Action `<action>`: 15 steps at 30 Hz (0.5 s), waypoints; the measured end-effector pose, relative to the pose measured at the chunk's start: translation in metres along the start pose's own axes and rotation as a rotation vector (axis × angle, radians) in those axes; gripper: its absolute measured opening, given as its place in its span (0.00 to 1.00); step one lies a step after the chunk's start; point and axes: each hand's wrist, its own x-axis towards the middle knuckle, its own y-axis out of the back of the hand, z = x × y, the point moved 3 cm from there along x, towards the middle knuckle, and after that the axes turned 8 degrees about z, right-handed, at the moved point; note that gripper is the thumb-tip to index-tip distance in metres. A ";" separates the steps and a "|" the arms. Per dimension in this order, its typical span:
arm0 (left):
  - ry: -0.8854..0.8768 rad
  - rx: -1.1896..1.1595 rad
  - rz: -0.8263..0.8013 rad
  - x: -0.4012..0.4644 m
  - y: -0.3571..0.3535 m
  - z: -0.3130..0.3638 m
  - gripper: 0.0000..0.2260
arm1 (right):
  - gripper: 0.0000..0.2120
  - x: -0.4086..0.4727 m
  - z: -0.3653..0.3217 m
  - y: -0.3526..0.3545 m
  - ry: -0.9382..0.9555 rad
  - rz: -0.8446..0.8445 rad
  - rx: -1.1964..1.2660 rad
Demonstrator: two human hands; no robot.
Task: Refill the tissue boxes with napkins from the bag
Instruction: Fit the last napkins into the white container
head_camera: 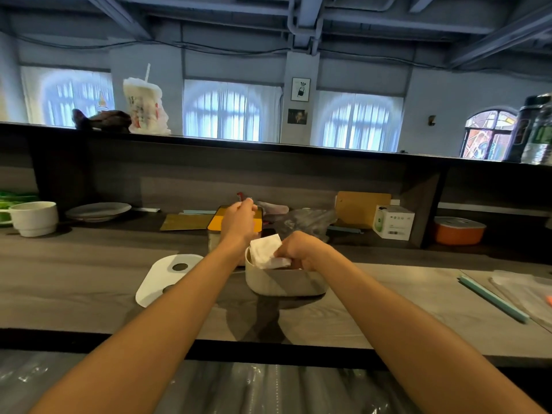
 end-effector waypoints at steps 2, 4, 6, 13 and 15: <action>0.033 -0.028 -0.055 0.000 -0.004 0.001 0.15 | 0.21 -0.004 0.000 -0.001 -0.044 -0.034 0.065; 0.085 -0.030 -0.089 0.000 -0.007 -0.001 0.15 | 0.21 -0.002 0.001 -0.002 -0.052 -0.039 0.073; 0.127 -0.010 -0.125 -0.003 -0.008 -0.003 0.17 | 0.19 -0.004 -0.001 0.000 -0.001 -0.026 0.048; 0.358 0.093 -0.304 -0.006 -0.009 -0.015 0.30 | 0.12 -0.006 -0.014 0.024 0.264 0.166 0.000; 0.407 0.099 -0.307 -0.003 -0.009 -0.016 0.32 | 0.11 -0.013 -0.011 0.014 0.172 0.045 0.127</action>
